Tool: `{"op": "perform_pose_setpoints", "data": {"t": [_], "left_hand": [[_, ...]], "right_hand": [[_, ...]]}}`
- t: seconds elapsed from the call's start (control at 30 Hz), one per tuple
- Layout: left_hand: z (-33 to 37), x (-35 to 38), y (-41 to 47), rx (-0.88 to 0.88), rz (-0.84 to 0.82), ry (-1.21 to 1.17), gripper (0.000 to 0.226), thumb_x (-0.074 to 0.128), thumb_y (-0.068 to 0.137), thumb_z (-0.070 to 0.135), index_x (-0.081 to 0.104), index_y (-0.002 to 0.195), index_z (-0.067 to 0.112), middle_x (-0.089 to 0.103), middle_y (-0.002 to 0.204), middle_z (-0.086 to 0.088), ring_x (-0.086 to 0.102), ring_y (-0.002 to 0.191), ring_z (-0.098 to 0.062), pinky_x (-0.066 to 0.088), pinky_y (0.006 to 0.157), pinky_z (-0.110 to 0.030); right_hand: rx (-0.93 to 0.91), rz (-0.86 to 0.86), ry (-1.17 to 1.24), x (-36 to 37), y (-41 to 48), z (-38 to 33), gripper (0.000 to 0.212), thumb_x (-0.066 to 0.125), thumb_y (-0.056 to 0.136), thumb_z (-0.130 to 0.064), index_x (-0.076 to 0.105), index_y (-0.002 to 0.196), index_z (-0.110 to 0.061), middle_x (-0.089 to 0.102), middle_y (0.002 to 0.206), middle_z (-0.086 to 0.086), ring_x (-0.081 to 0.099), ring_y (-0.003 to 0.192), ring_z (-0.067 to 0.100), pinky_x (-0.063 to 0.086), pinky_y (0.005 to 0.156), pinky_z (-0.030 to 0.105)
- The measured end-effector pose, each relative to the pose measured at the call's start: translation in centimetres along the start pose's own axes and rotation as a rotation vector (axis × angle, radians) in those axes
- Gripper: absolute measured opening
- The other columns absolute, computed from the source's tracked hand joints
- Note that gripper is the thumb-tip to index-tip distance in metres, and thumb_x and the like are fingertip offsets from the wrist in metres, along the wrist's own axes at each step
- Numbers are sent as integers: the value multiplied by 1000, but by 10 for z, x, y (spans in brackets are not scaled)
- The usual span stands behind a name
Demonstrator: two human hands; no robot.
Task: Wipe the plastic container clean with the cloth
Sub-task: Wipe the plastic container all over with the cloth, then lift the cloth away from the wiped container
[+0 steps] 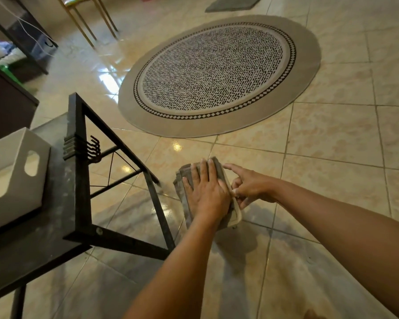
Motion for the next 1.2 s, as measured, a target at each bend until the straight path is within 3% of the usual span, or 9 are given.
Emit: {"op": "perform_pose_setpoints", "data": {"t": [0.1, 0.2, 0.3, 0.37, 0.43, 0.63, 0.9, 1.03, 1.2], "left_hand": [[14, 6, -28, 60, 19, -33, 73, 0, 87, 53, -27, 151, 27, -41, 154, 2, -35, 145, -23, -20, 118, -50], [-20, -27, -42, -86, 223, -286, 69, 21, 102, 52, -17, 155, 29, -28, 162, 4, -24, 150, -17, -18, 119, -46], [-62, -16, -60, -466, 50, -871, 78, 44, 100, 56, 4, 158, 24, 24, 161, -8, 27, 146, -36, 29, 115, -54], [-53, 3, -69, -542, -161, -1093, 50, 52, 97, 53, 43, 135, 23, 57, 124, -1, 61, 105, -23, 53, 84, -38], [-45, 12, -68, -530, -210, -1112, 39, 57, 95, 52, 56, 118, 20, 64, 101, 2, 63, 87, -15, 53, 72, -31], [-27, 26, -47, -476, -144, -1065, 49, 57, 91, 59, 62, 120, 20, 70, 106, -2, 68, 95, -23, 58, 88, -45], [-40, 18, -40, -540, 46, -1111, 27, 77, 81, 46, 63, 92, 26, 71, 91, 0, 70, 83, -21, 62, 77, -45], [-30, -25, -48, -371, 248, -800, 18, 67, 91, 35, 53, 98, 28, 62, 92, 5, 63, 85, -14, 59, 77, -37], [3, -82, -65, -111, 259, -864, 15, 56, 100, 26, 46, 110, 22, 58, 93, 5, 62, 80, -10, 52, 64, -20]], "right_hand": [[-4, -7, 10, -2, 1, 1, 95, 54, 88, 14, 11, 156, -37, 59, 79, 9, 65, 68, 20, 63, 73, 45], [-7, -9, 3, -7, 3, 2, 93, 54, 90, 14, 13, 157, -36, 58, 80, 9, 64, 65, 18, 60, 65, 37], [17, 10, 3, -20, 0, 9, 92, 53, 90, 15, 16, 157, -35, 57, 83, 9, 63, 66, 18, 58, 60, 33], [33, 17, -8, -27, -3, 11, 92, 52, 89, 16, 17, 157, -36, 57, 83, 10, 63, 65, 18, 58, 59, 33], [41, 18, -23, -33, -6, 12, 93, 53, 89, 17, 18, 156, -36, 57, 84, 10, 63, 65, 18, 59, 60, 34], [42, 74, -32, -57, -13, 18, 89, 52, 90, 16, 20, 156, -35, 55, 80, 10, 60, 62, 19, 57, 55, 32], [39, 135, -100, -64, -17, 15, 82, 53, 92, 12, 24, 155, -33, 58, 83, 10, 61, 67, 17, 57, 57, 31], [84, 198, -164, -63, -20, 15, 78, 59, 93, 3, 25, 155, -30, 65, 91, 10, 65, 75, 19, 58, 61, 30], [47, 414, -553, -80, -44, -22, 62, 64, 95, -27, 37, 151, -21, 65, 124, 11, 62, 109, 26, 46, 85, 32]]}}
Point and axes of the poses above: each hand's wrist, its own y-axis towards the middle knuckle, its own x-axis out of the palm, z = x × y, the point moved 10 cm from there along y, towards the middle knuckle
